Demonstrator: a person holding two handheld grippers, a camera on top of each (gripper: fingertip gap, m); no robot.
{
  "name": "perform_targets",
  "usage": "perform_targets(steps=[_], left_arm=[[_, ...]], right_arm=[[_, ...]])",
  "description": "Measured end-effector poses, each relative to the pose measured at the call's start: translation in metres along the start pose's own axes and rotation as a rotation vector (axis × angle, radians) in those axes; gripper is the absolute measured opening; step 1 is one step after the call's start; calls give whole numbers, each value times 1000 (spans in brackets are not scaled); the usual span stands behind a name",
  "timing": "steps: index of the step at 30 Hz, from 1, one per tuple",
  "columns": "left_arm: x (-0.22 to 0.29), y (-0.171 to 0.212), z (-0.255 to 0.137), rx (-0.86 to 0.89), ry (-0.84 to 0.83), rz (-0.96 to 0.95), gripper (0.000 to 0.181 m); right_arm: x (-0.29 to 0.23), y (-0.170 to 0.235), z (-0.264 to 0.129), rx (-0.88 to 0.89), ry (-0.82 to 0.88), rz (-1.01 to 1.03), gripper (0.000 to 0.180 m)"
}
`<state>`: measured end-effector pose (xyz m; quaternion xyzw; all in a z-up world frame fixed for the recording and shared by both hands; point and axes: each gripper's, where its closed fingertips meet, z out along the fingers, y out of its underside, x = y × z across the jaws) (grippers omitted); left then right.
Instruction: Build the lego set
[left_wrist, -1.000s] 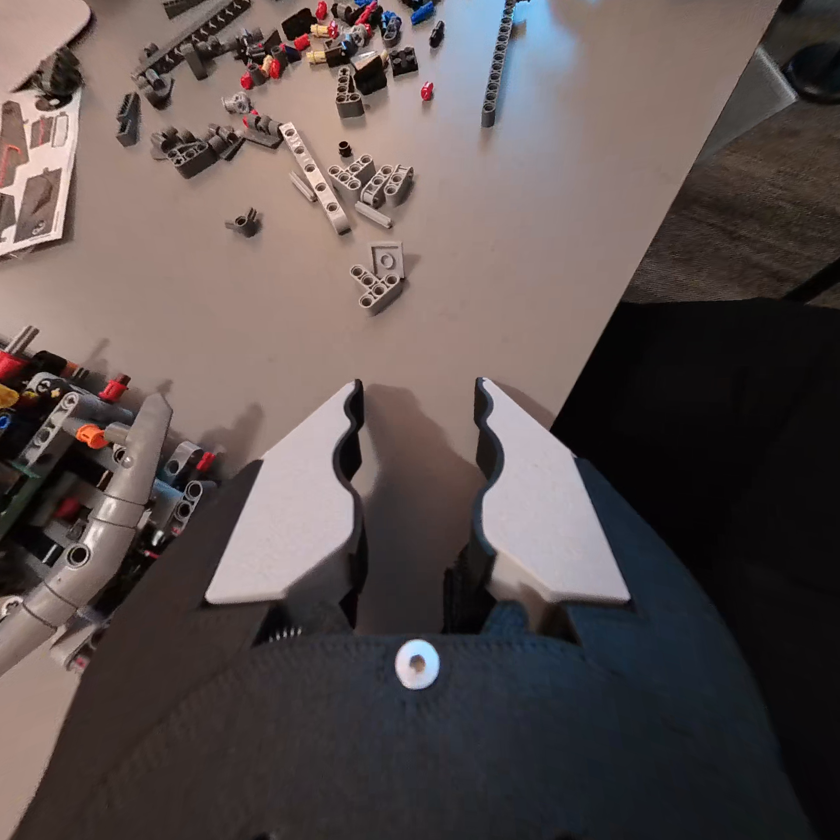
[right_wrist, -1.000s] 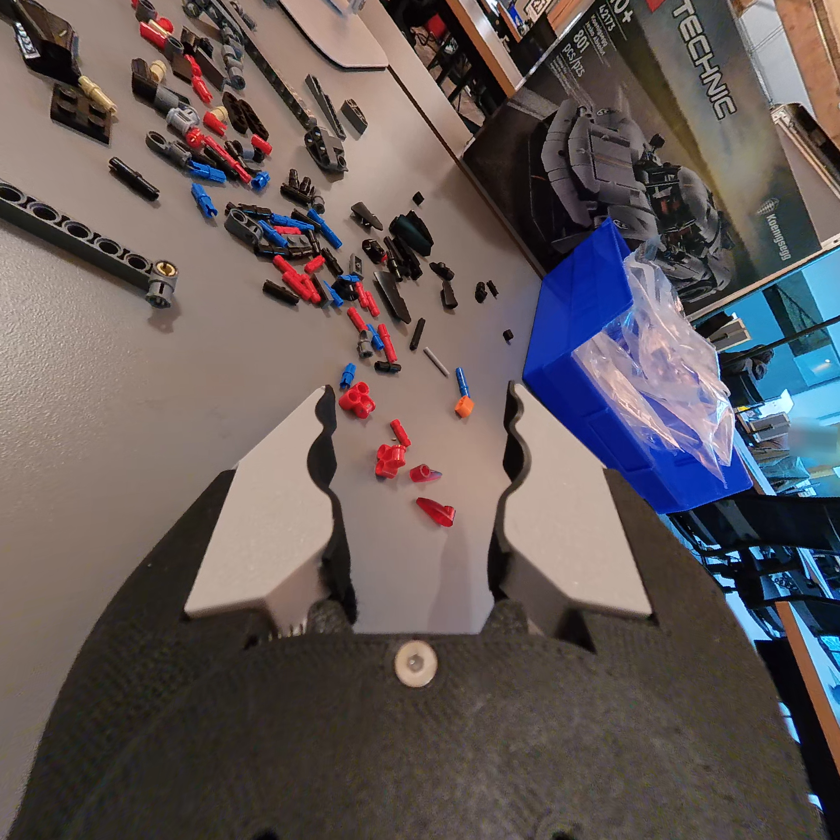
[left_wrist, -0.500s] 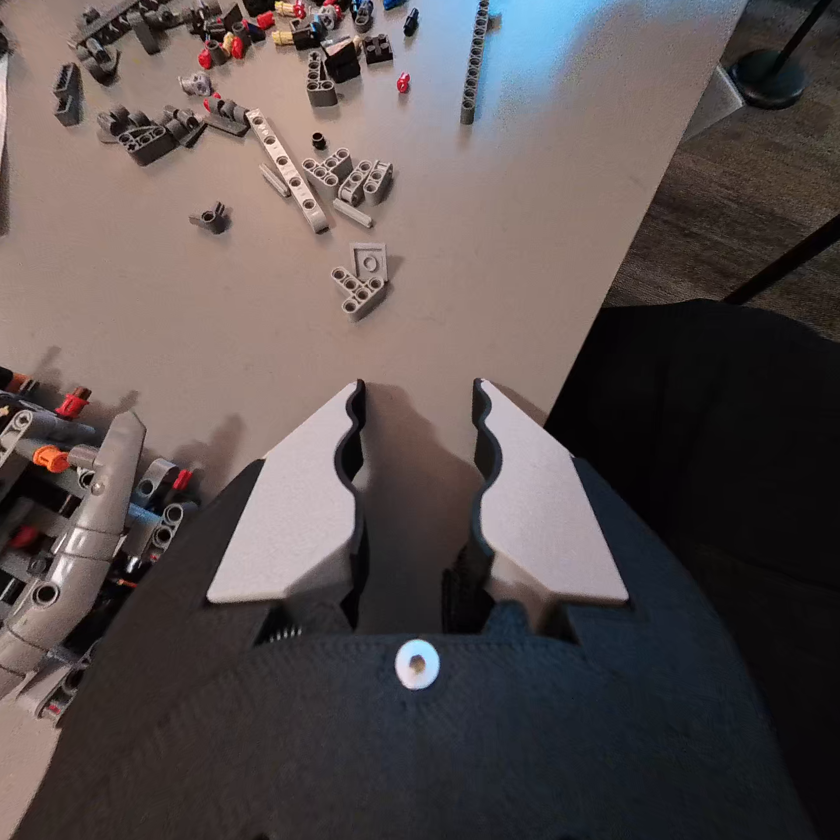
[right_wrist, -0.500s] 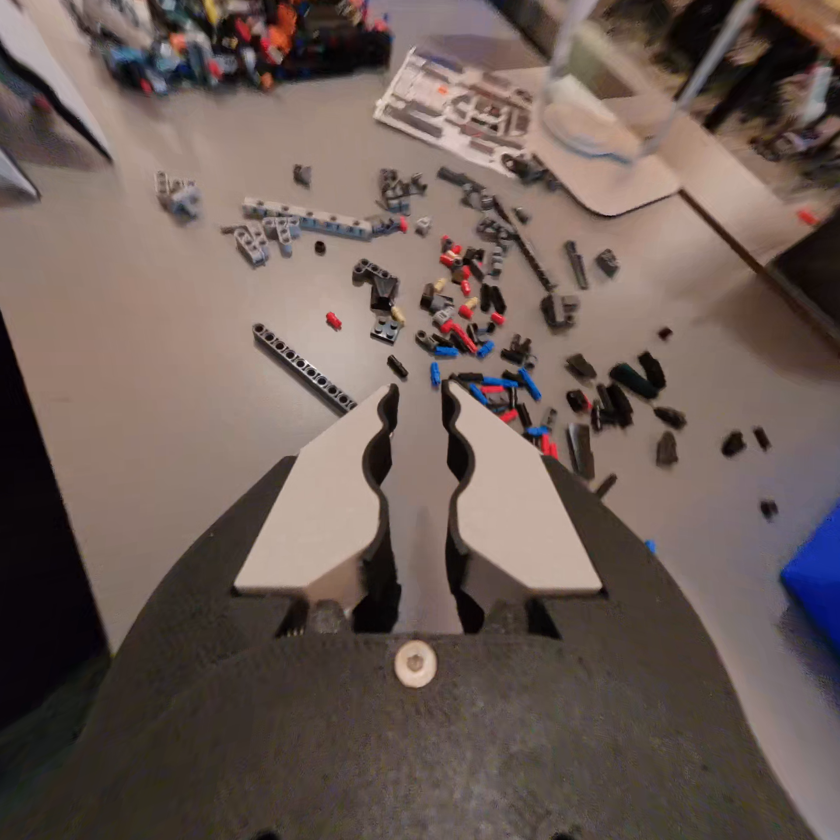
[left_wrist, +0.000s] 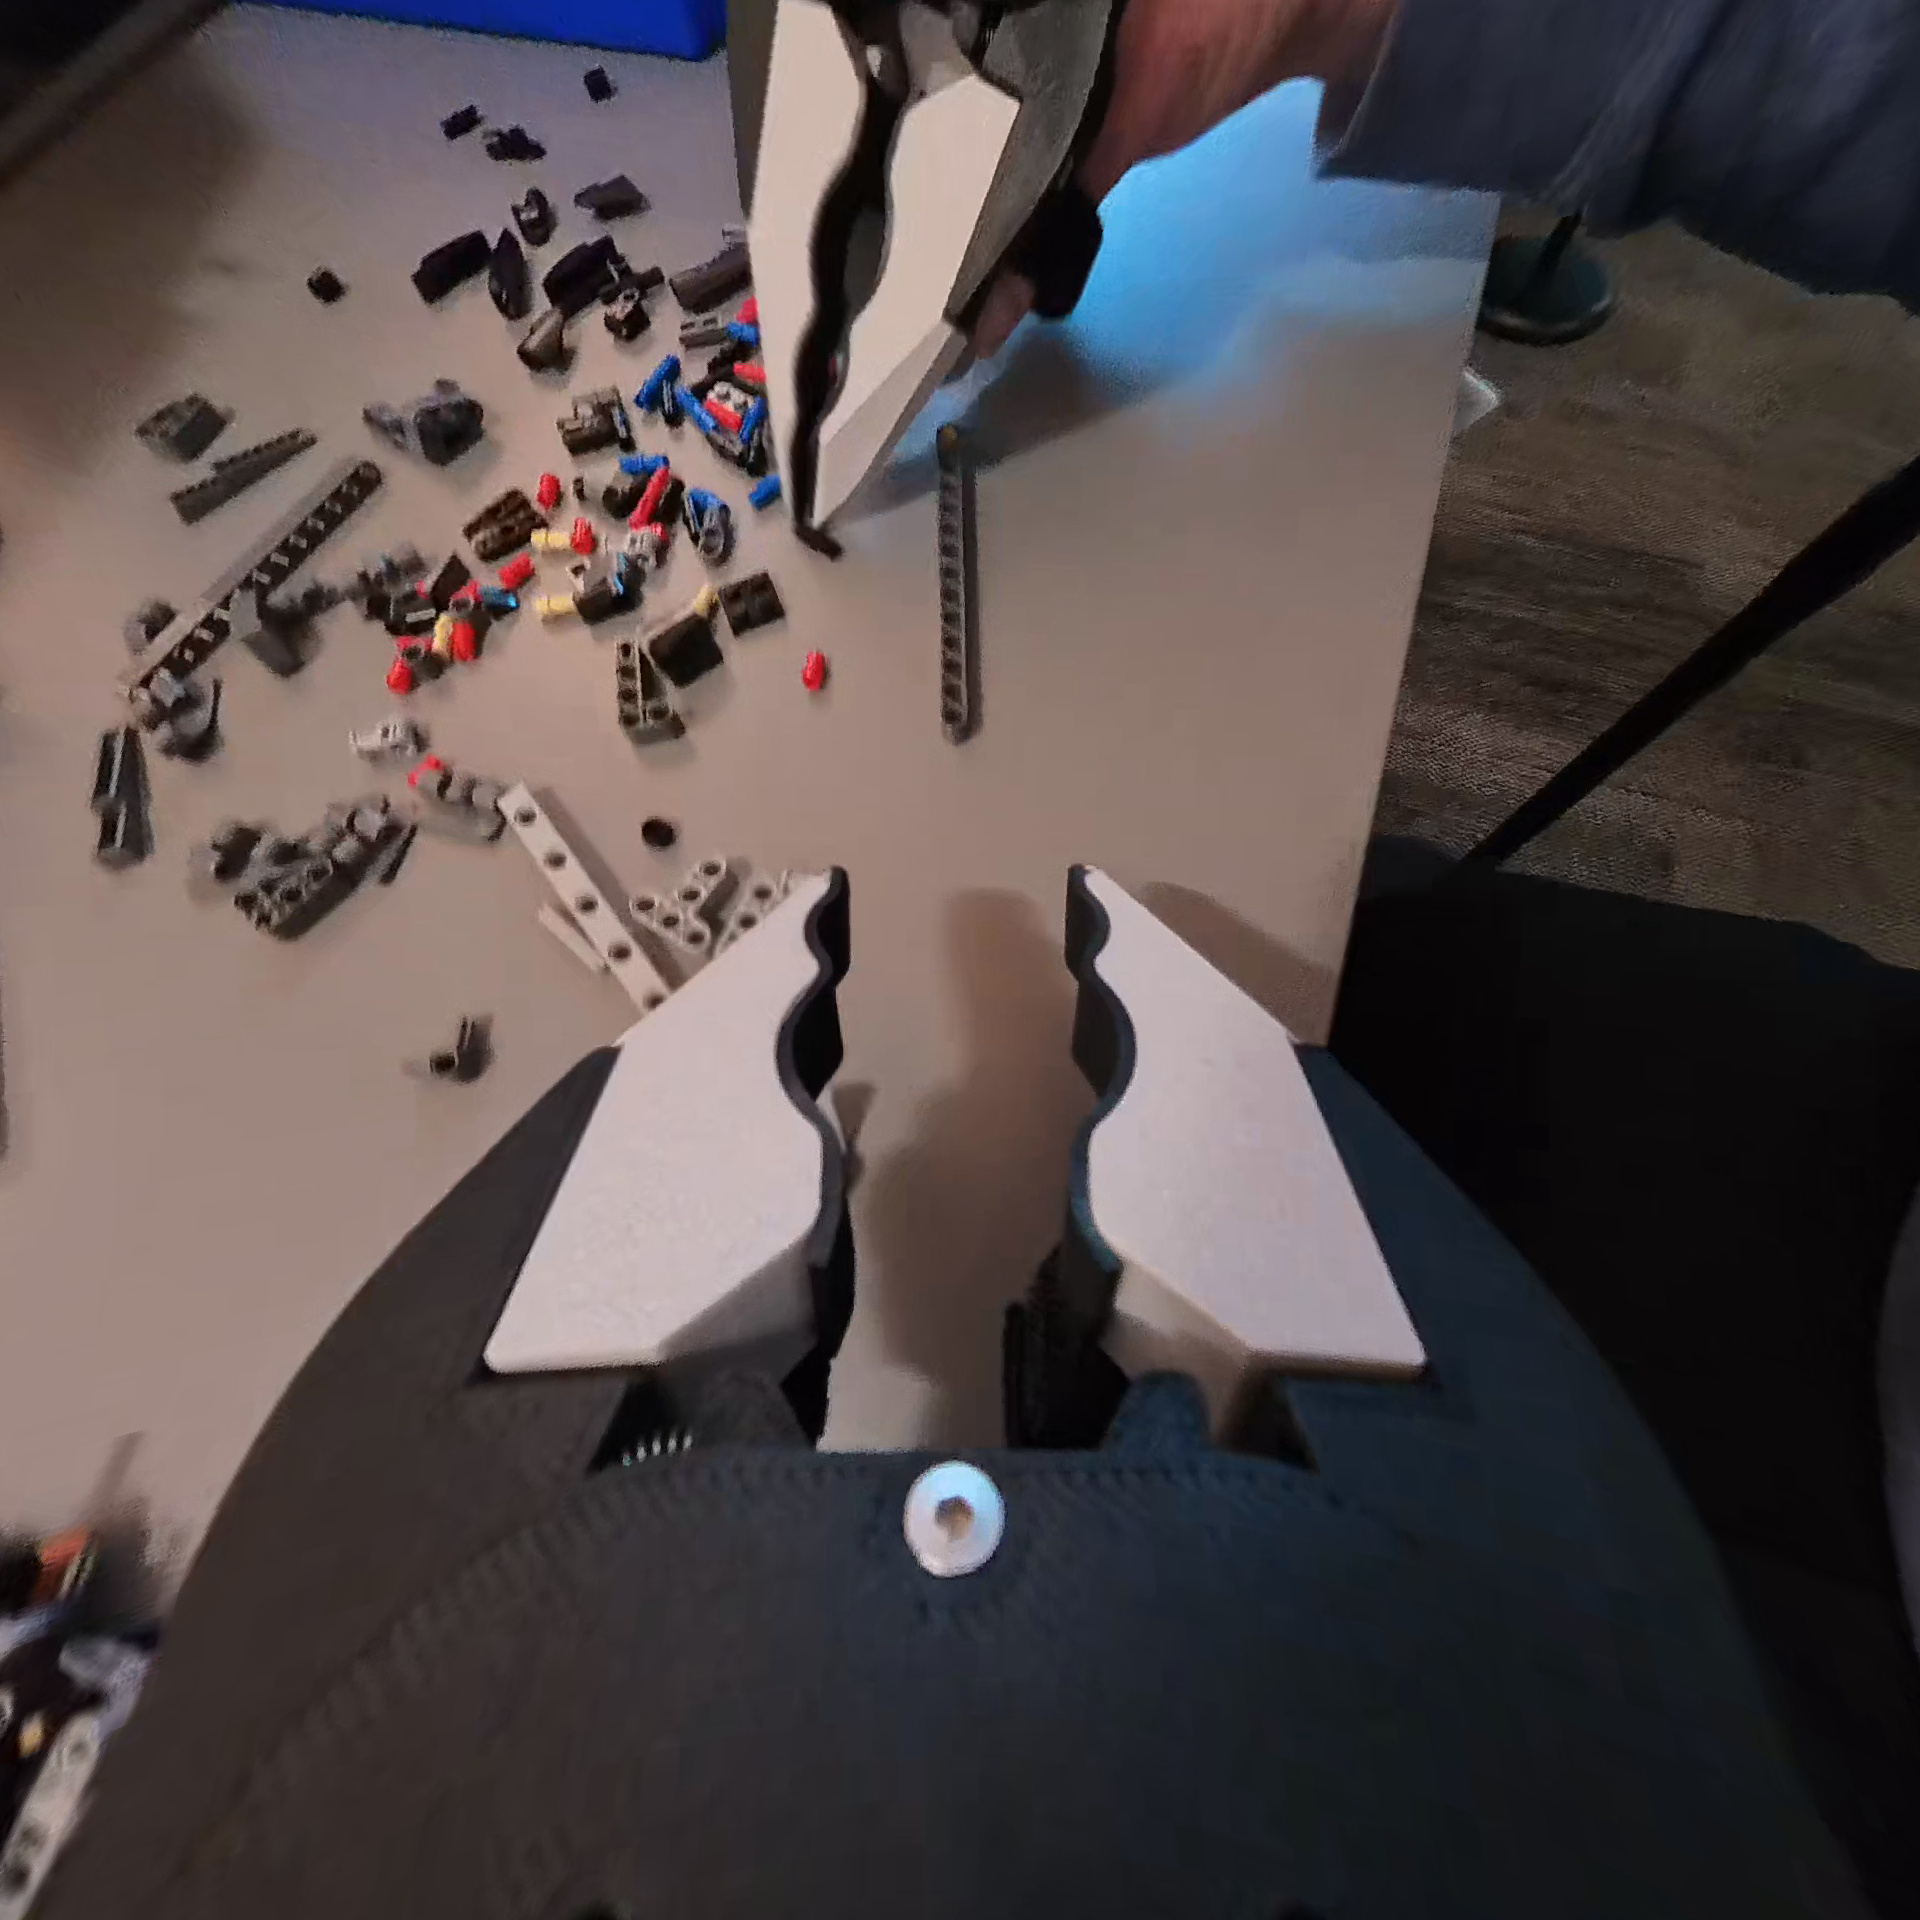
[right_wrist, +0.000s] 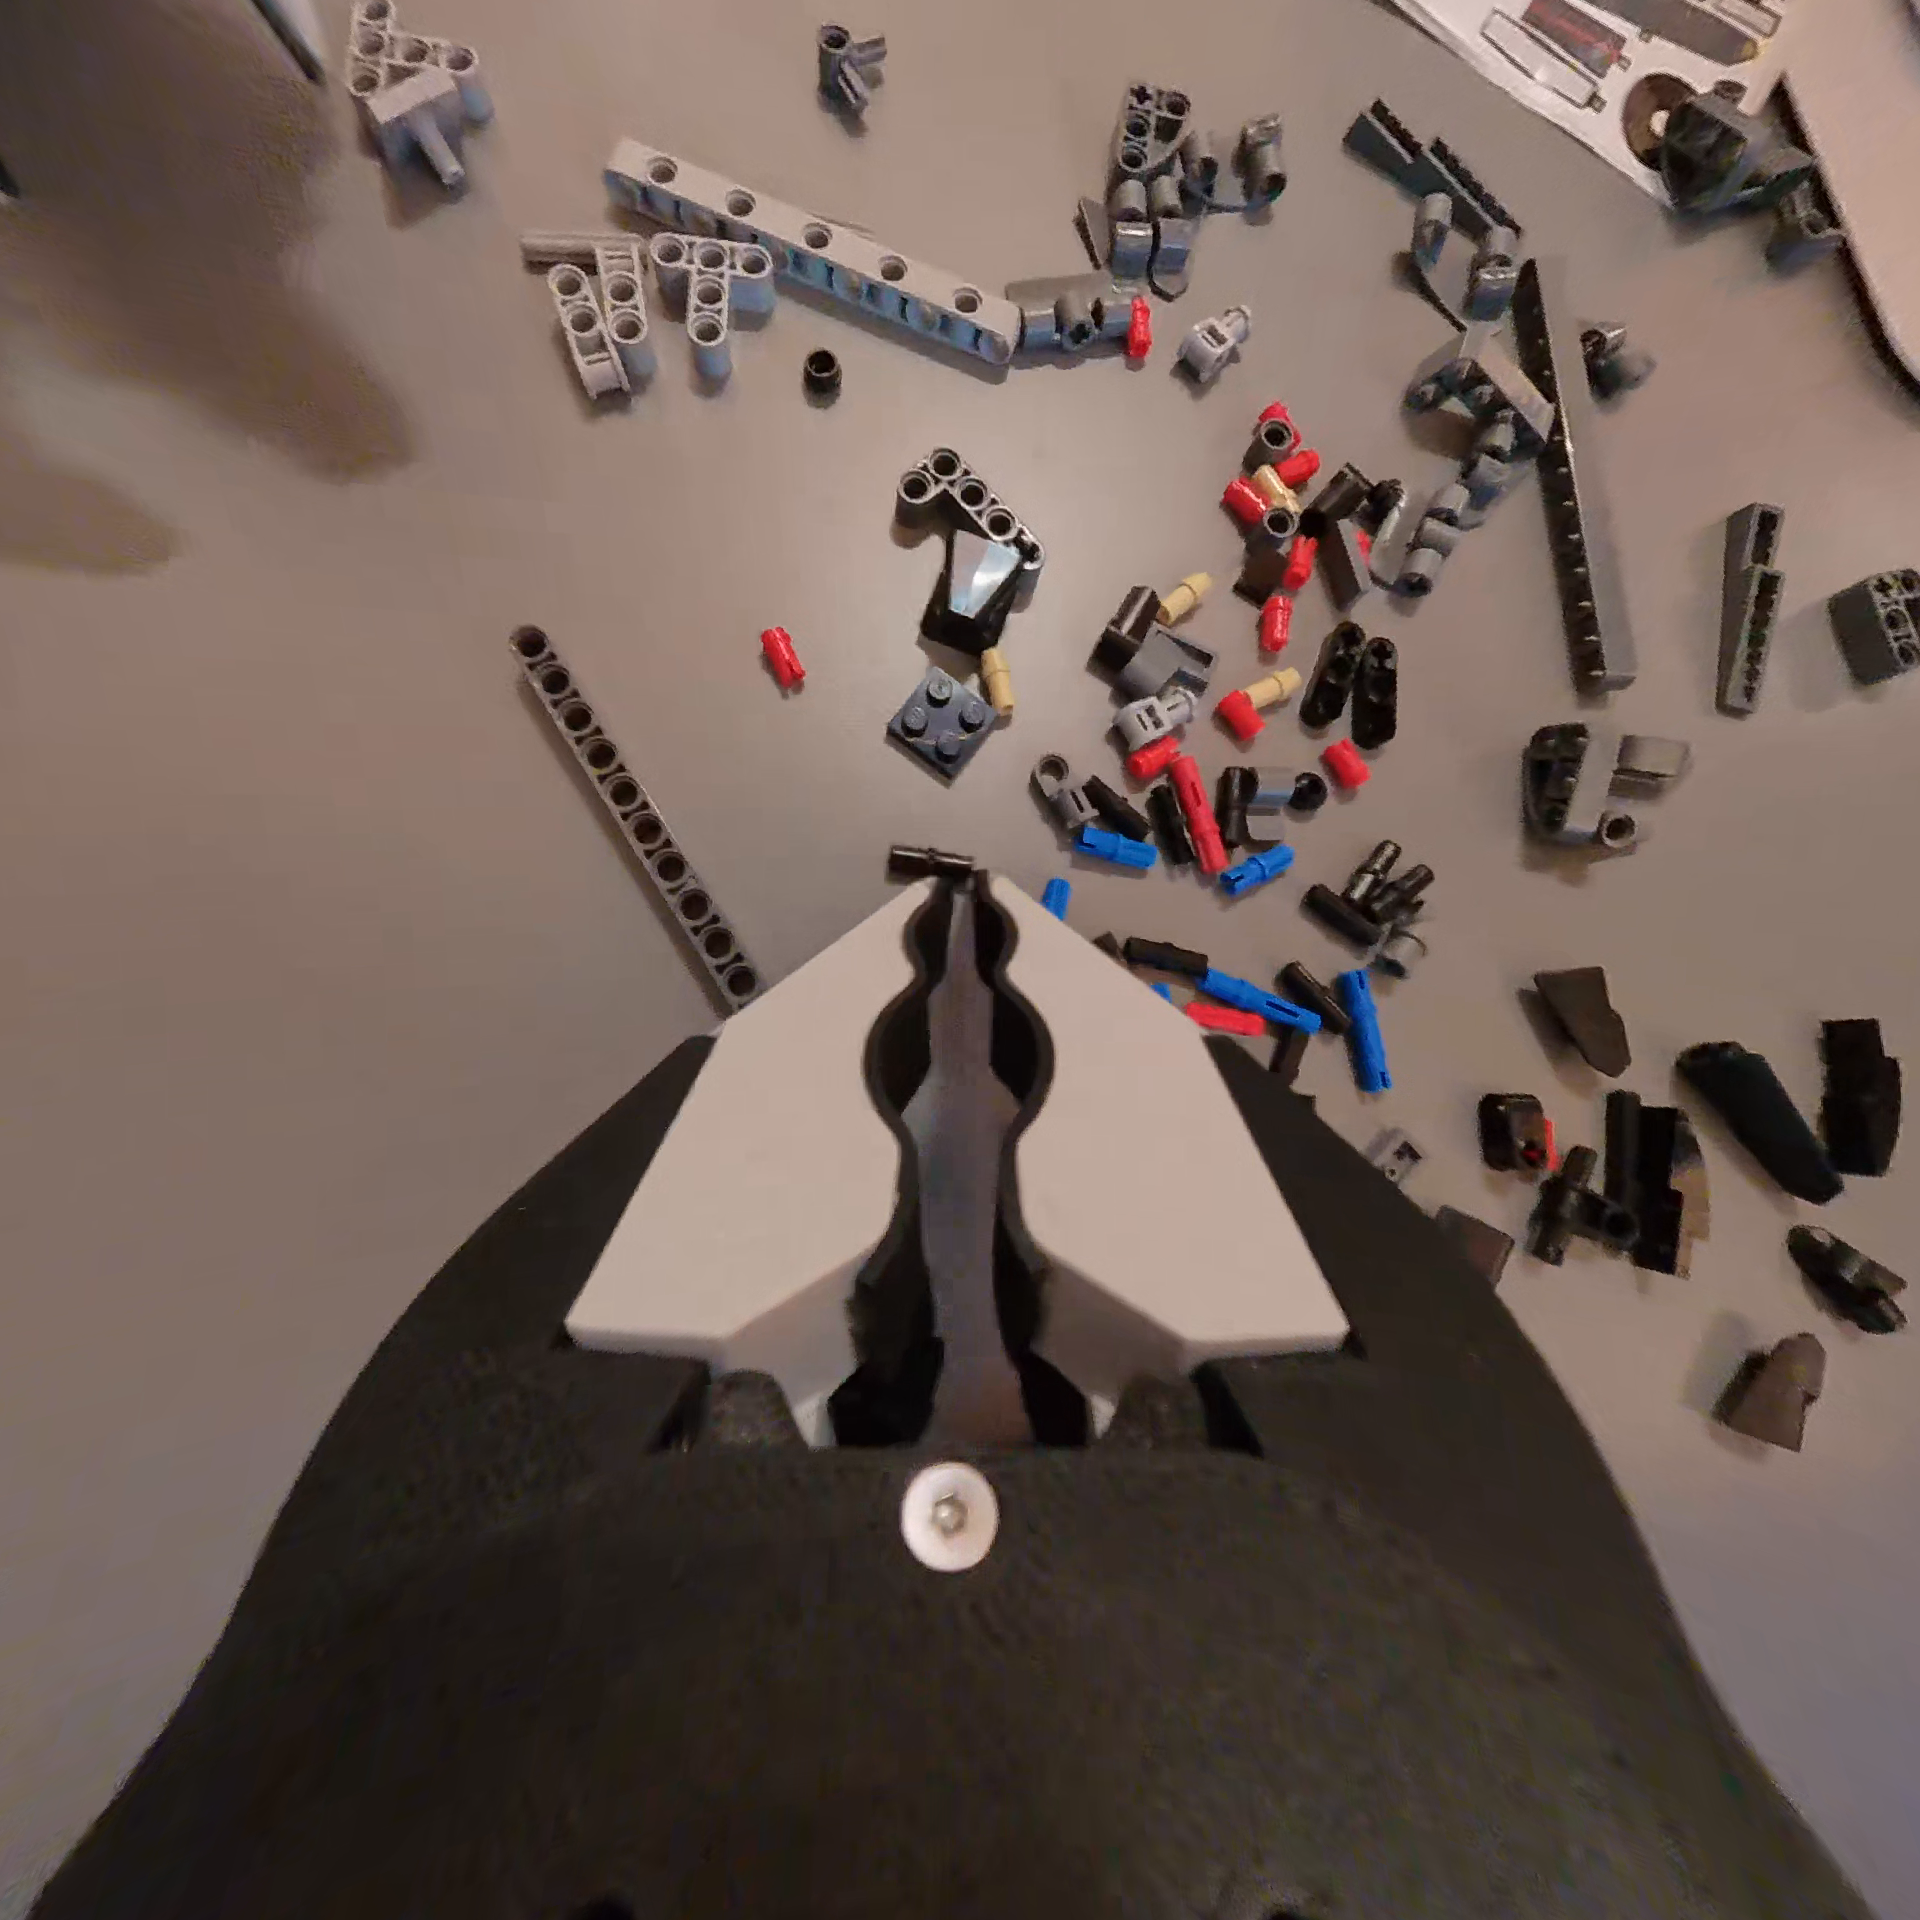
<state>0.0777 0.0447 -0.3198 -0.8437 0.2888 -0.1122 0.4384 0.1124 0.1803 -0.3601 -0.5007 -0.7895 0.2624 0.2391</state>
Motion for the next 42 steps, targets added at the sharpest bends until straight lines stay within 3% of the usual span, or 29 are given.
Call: perform_targets(steps=[4, 6, 9, 14, 22, 30, 42], left_arm=[[-10, -14, 22, -2, -17, 50, 39], [-13, -19, 30, -8, -22, 53, 39], [-13, -22, 39, -22, -13, 58, 38], [-15, -13, 48, -73, -11, 51, 32], [3, -11, 66, -117, 46, 98, 24], [26, -11, 75, -110, 124, 121, 23], [-12, -23, 60, -65, 47, 96, 23]], right_arm=[[-8, -2, 1, 11, -42, -1, 0], [-6, -3, -1, 1, -34, 26, 19], [-14, -10, -6, -5, -42, -10, 15], [-34, -13, -5, -119, -69, 111, 20], [-39, -11, -2, -164, 72, 347, 16], [-37, -14, -3, -137, 81, 455, 16], [-38, -9, 5, -173, 107, 457, 1]])
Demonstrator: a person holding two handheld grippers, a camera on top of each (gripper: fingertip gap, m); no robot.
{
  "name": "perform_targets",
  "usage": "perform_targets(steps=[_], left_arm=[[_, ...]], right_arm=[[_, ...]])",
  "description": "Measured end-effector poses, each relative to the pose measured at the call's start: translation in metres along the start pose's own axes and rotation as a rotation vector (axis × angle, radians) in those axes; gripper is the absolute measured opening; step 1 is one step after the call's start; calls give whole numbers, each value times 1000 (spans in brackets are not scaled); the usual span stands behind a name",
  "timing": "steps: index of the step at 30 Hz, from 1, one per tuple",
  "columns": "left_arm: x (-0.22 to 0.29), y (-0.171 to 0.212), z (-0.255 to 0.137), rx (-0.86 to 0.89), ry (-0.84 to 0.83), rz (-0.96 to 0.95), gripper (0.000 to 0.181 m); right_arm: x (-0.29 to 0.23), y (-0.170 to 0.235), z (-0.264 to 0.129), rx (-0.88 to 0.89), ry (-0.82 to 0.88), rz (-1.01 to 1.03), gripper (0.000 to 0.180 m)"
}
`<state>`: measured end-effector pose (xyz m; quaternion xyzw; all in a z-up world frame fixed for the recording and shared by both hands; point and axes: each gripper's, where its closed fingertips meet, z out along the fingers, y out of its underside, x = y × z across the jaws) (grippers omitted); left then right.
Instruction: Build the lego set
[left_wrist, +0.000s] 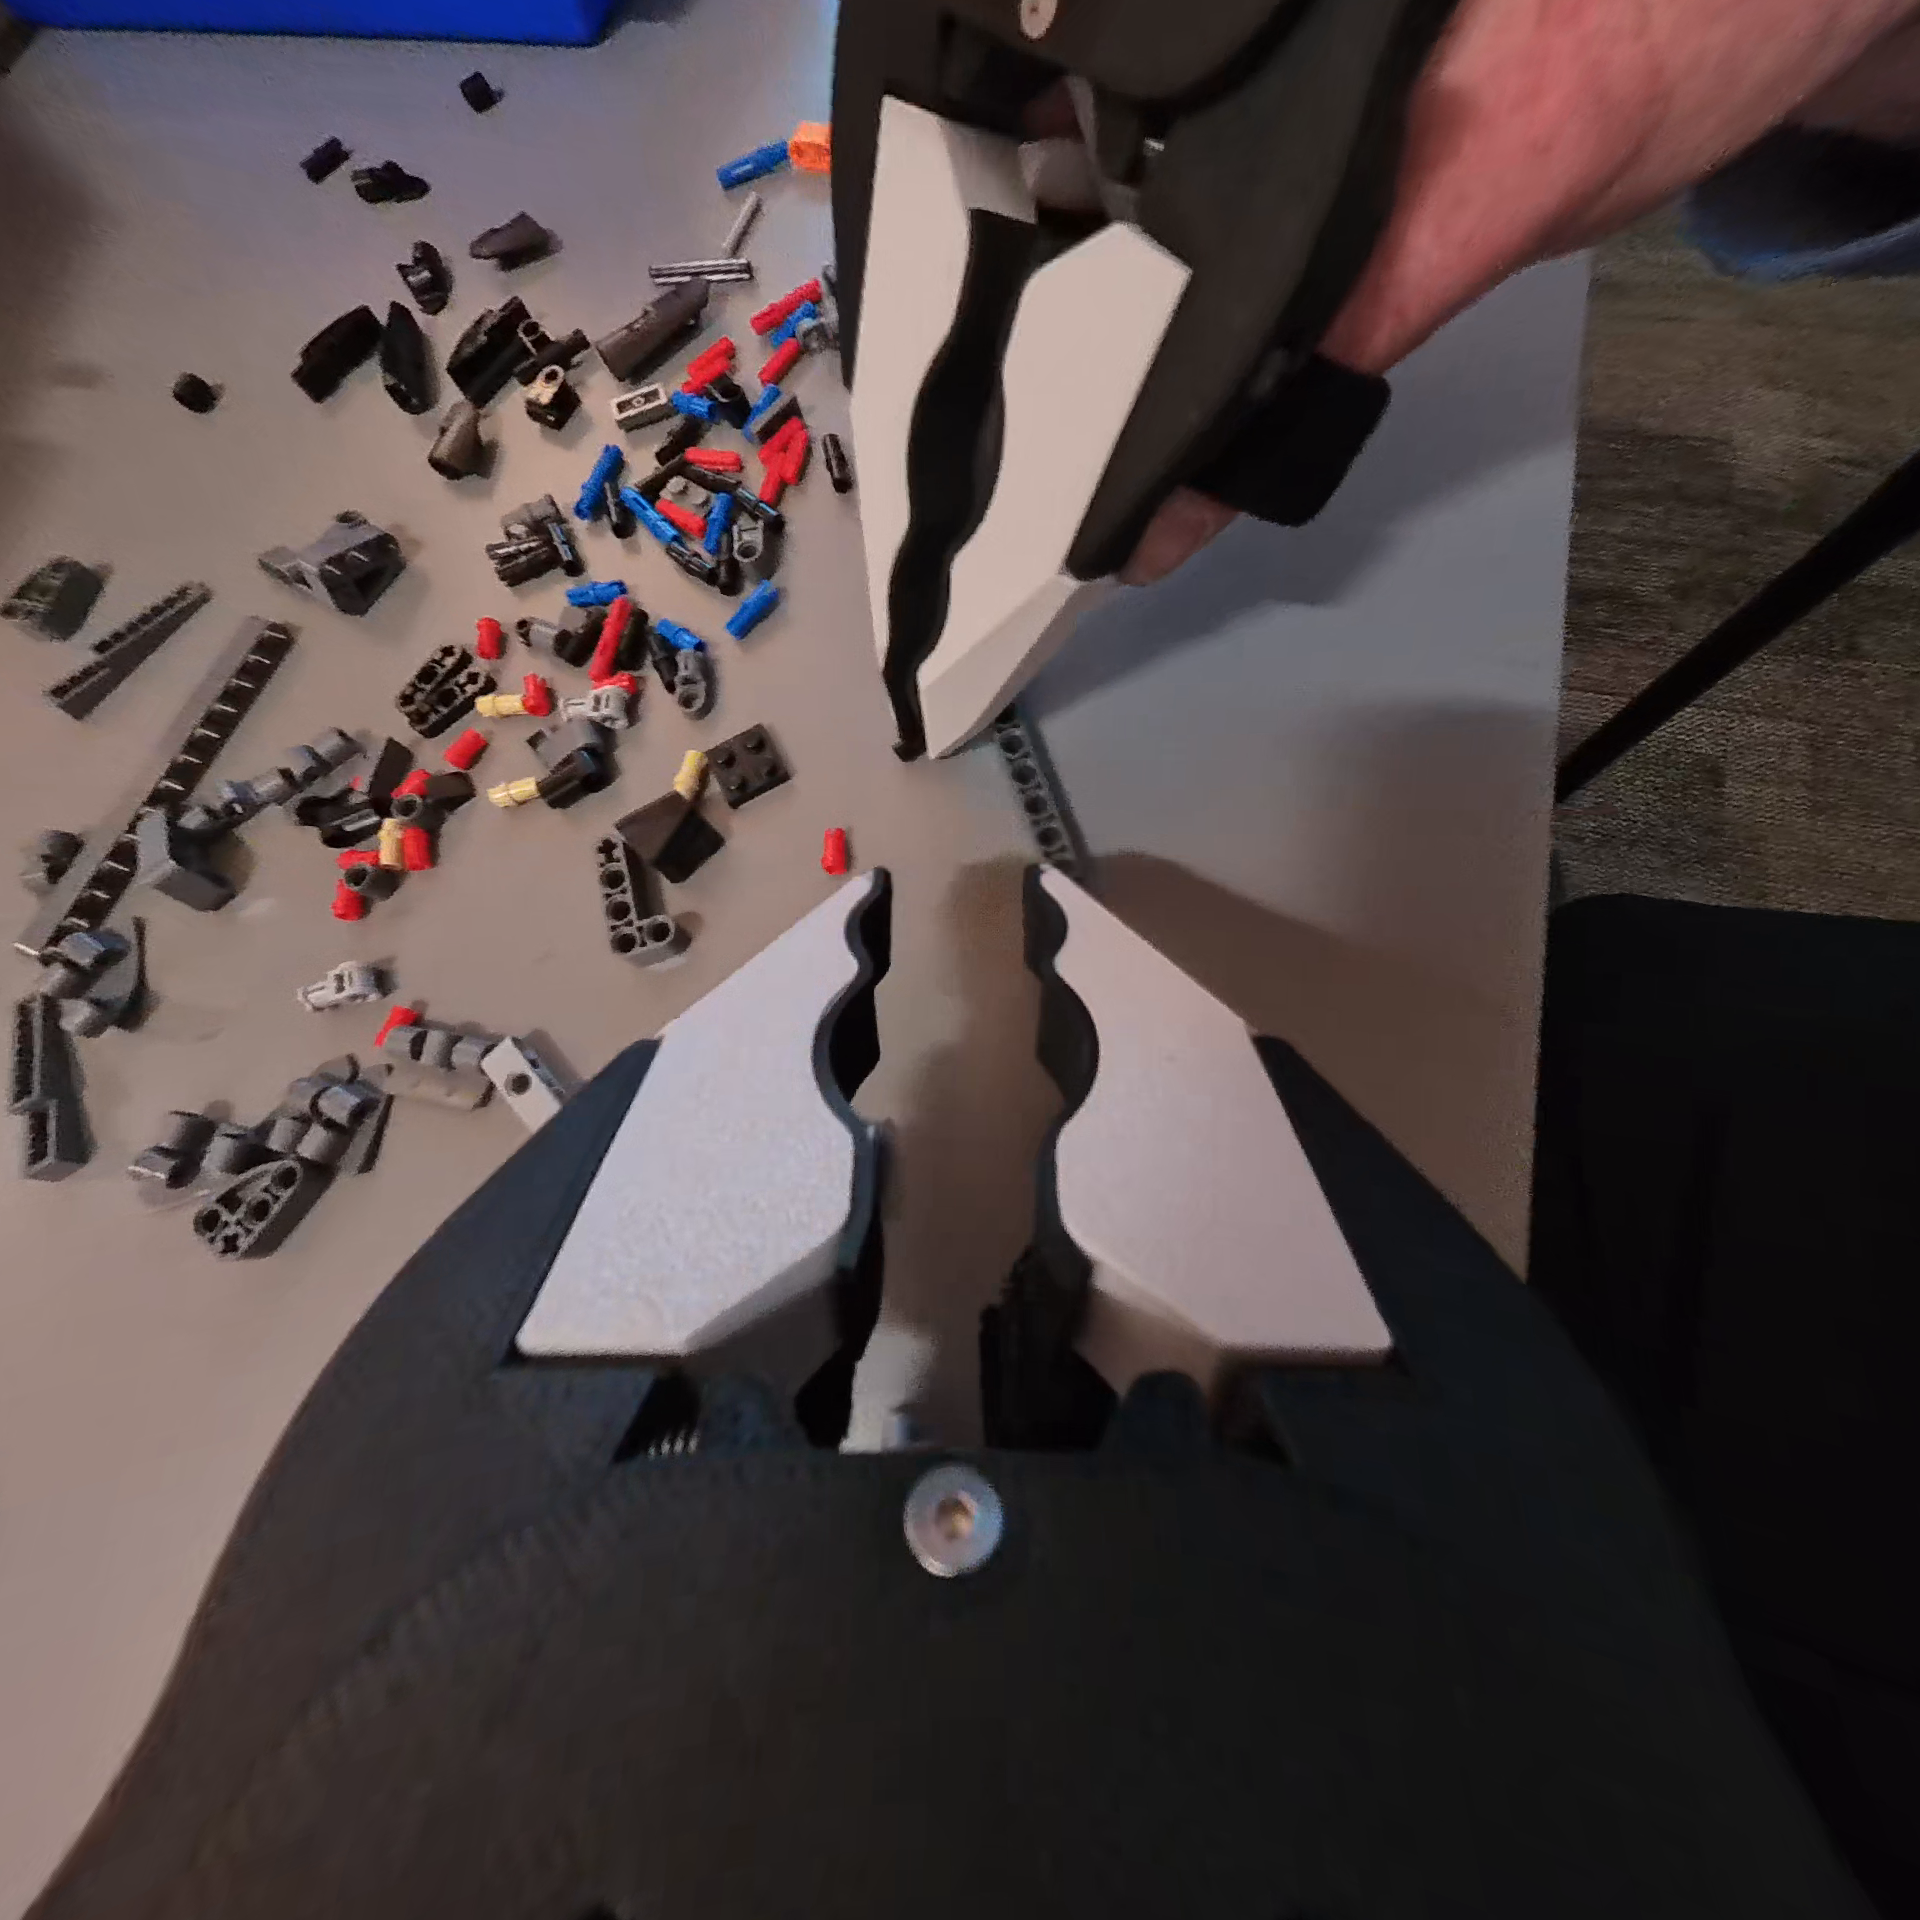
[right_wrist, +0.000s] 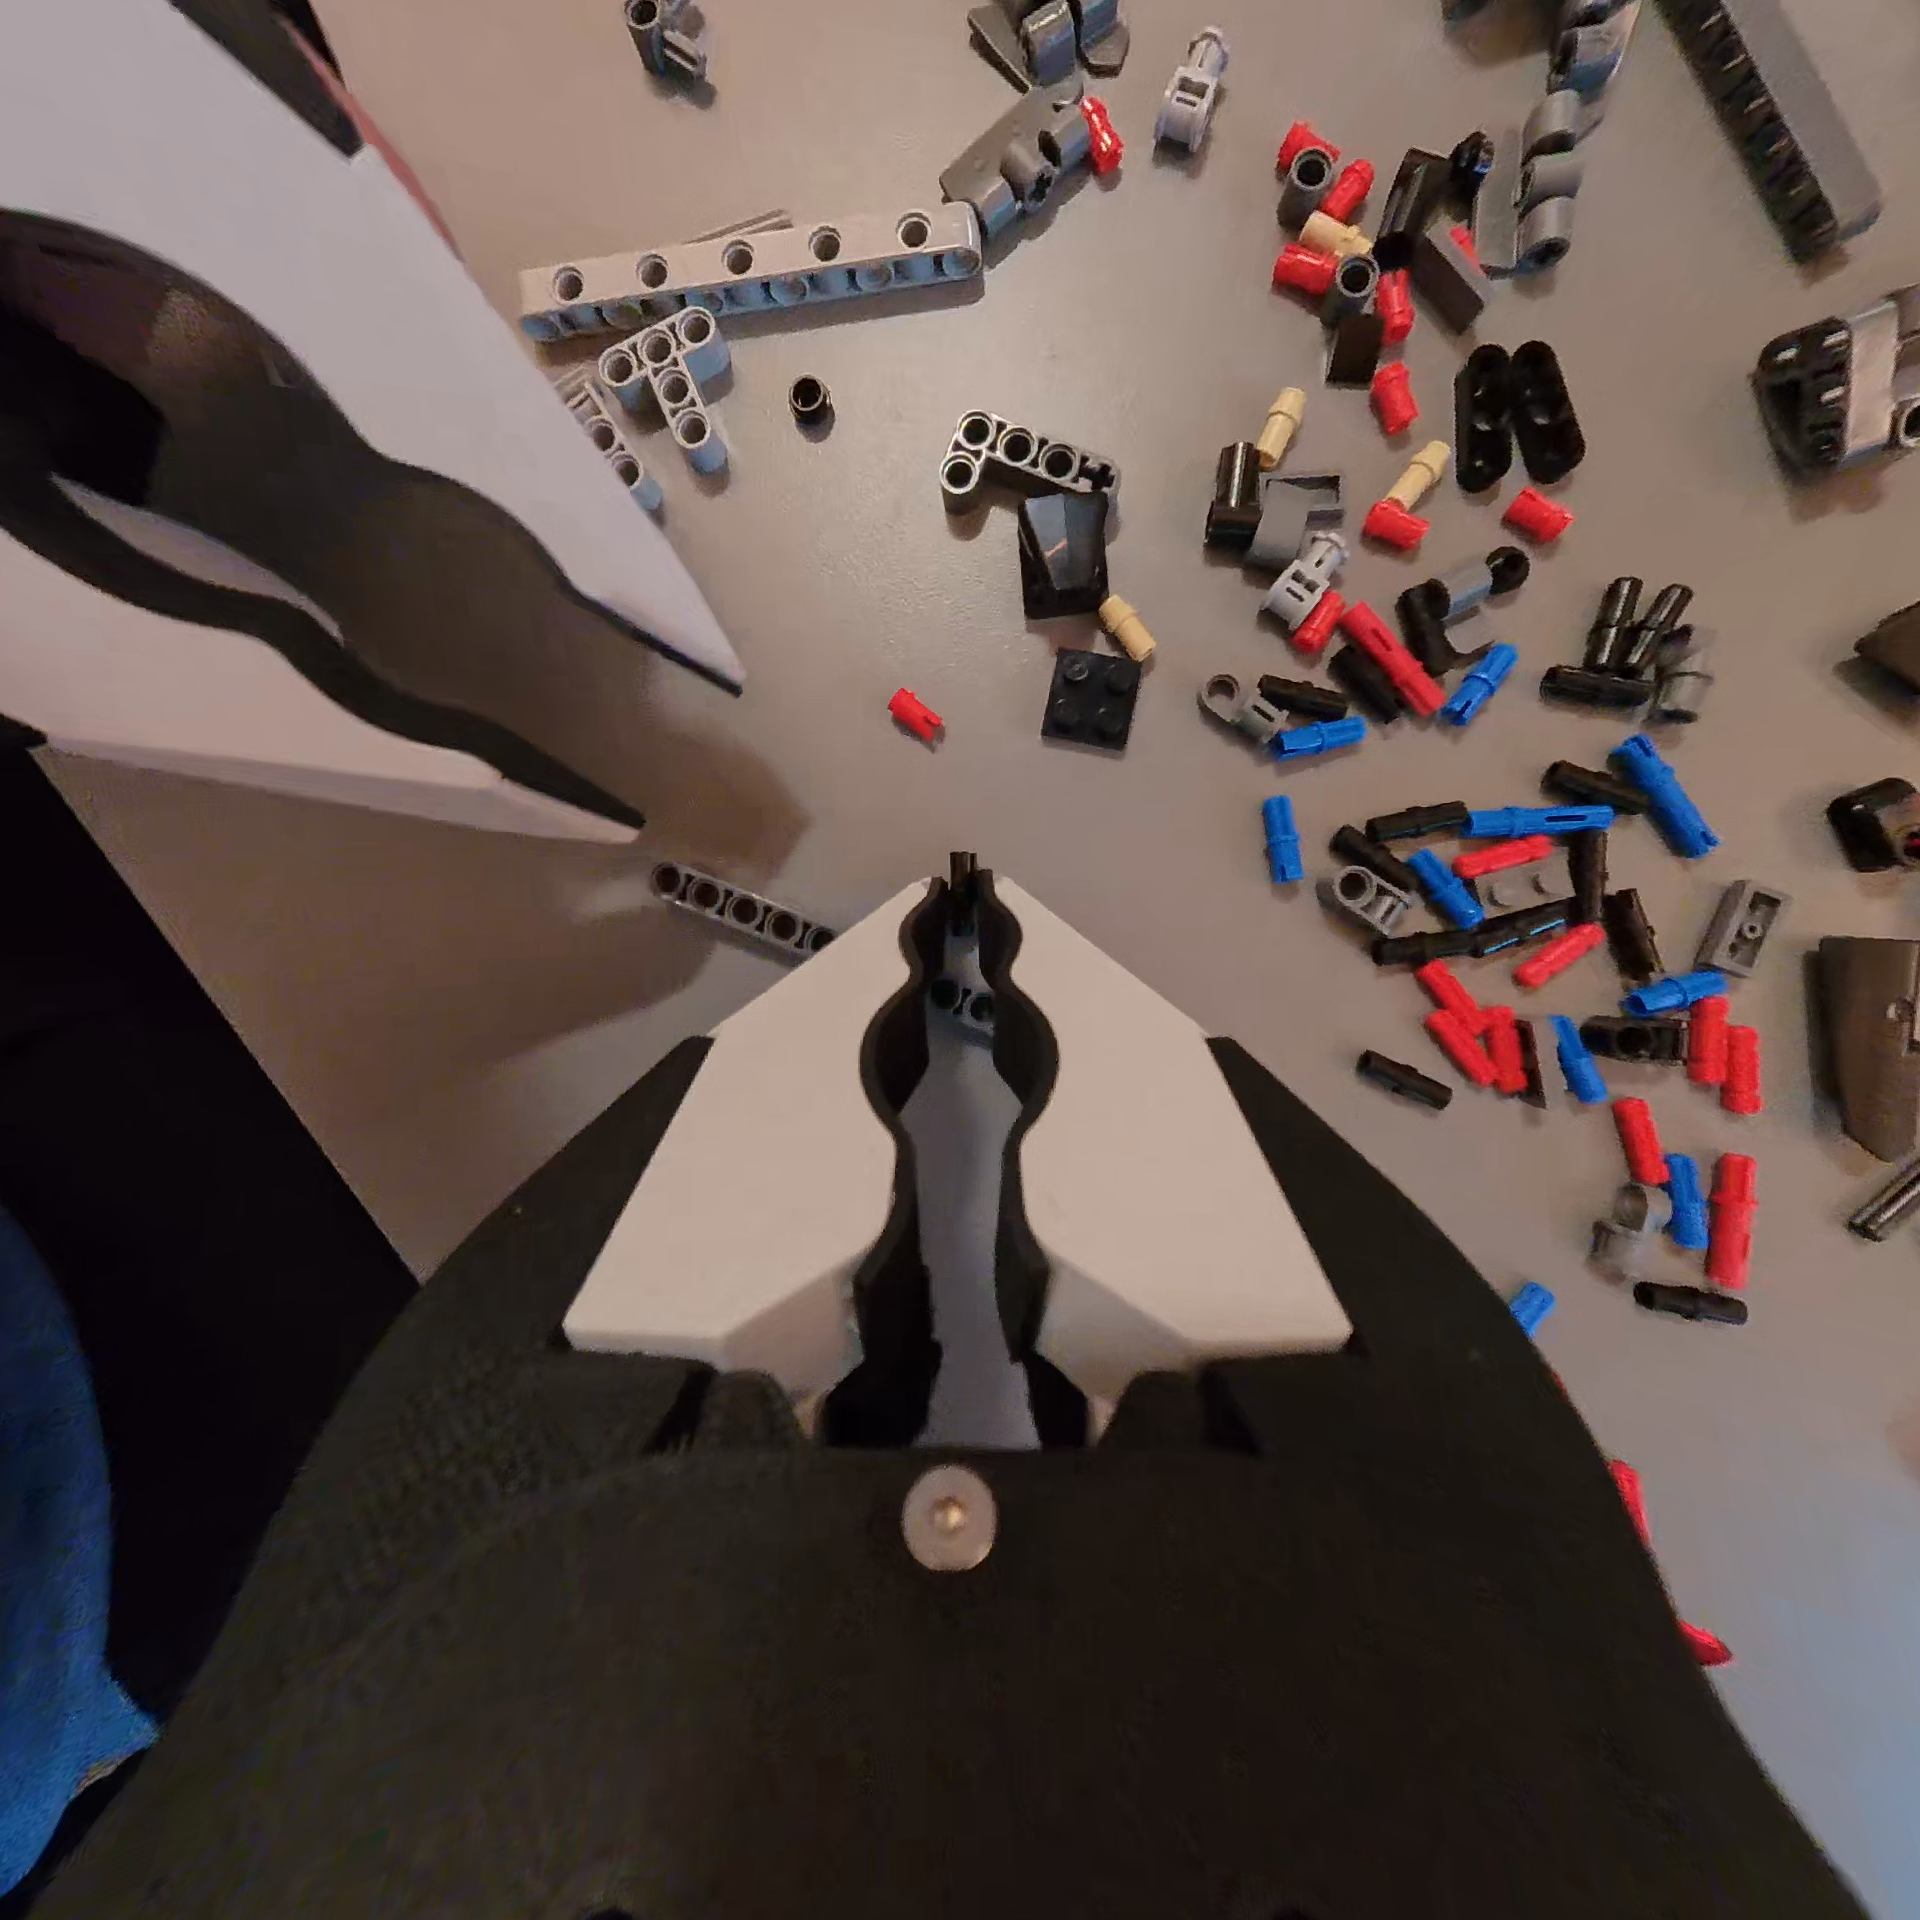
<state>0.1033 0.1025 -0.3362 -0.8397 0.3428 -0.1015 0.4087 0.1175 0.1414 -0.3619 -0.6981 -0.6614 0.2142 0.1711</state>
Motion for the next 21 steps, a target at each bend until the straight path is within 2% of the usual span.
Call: perform_targets(steps=[4, 10, 15, 21], left_arm=[[-7, -11, 4, 35, -48, 92, 25], [-1, -28, 1, 118, -141, 380, 26], [10, -36, -3, 158, -150, 505, 13], [13, -40, -5, 176, -177, 562, 10]], right_arm=[[-8, -5, -6, 67, -84, 22, 1], [-35, -21, -35, 150, -364, 63, 2], [-43, -25, -45, 141, -477, 69, 2], [-45, -24, -51, 155, -588, 118, 1]])
